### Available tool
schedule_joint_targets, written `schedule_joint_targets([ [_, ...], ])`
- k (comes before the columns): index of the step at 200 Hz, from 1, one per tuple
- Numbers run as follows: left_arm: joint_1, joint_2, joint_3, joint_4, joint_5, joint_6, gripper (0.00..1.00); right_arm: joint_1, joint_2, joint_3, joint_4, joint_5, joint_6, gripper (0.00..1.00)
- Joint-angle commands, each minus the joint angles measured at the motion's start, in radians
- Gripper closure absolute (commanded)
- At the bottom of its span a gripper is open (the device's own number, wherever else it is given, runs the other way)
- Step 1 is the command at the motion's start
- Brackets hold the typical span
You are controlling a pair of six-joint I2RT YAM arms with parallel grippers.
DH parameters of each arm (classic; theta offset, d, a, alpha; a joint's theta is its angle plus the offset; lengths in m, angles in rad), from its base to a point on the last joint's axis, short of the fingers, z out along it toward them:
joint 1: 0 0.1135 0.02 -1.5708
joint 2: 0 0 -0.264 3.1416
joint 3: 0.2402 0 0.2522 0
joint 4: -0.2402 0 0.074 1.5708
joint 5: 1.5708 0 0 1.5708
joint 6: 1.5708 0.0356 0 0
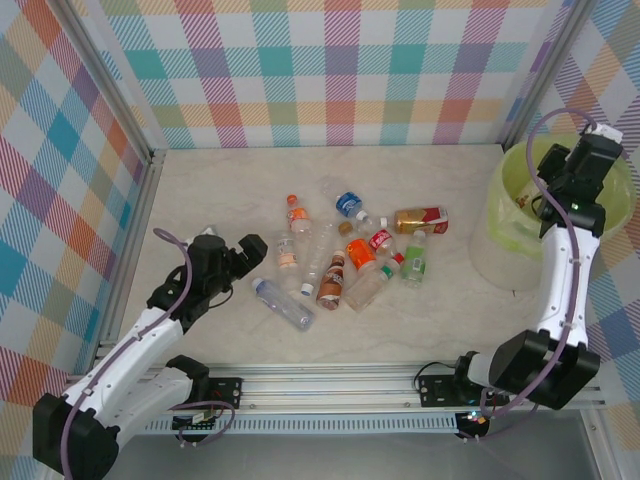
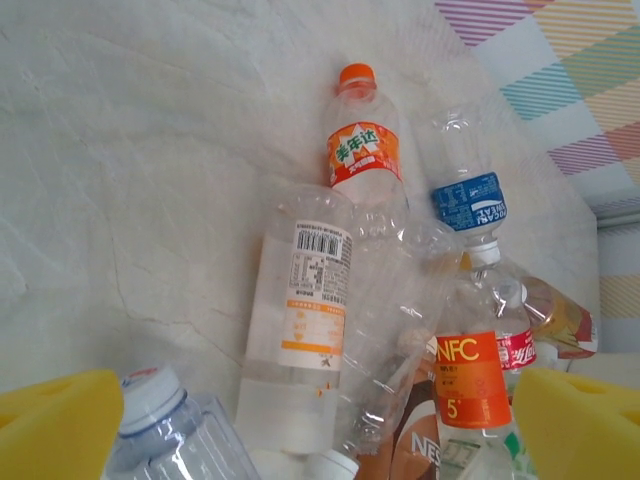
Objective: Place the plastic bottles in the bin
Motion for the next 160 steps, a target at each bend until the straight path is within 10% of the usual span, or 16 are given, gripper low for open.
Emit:
schedule_joint_targets([
  [1,0.011,0.025,0.047,-0.154,0.041,-0.043,0.0,-0.016,0.049,0.02,-0.095,-0.06,0.067,0.5],
  [113,0.011,0.22,0.092,-0.279,0.075,-0.075,0.0,-0.043,0.105,0.101,-0.263,-0.02,0.181,0.08],
  [160,0.01,0.275,0.051,-0.222,0.086,-0.239,0.0,0.112,-0.035,0.17,-0.292,-0.128,0.073,0.0],
])
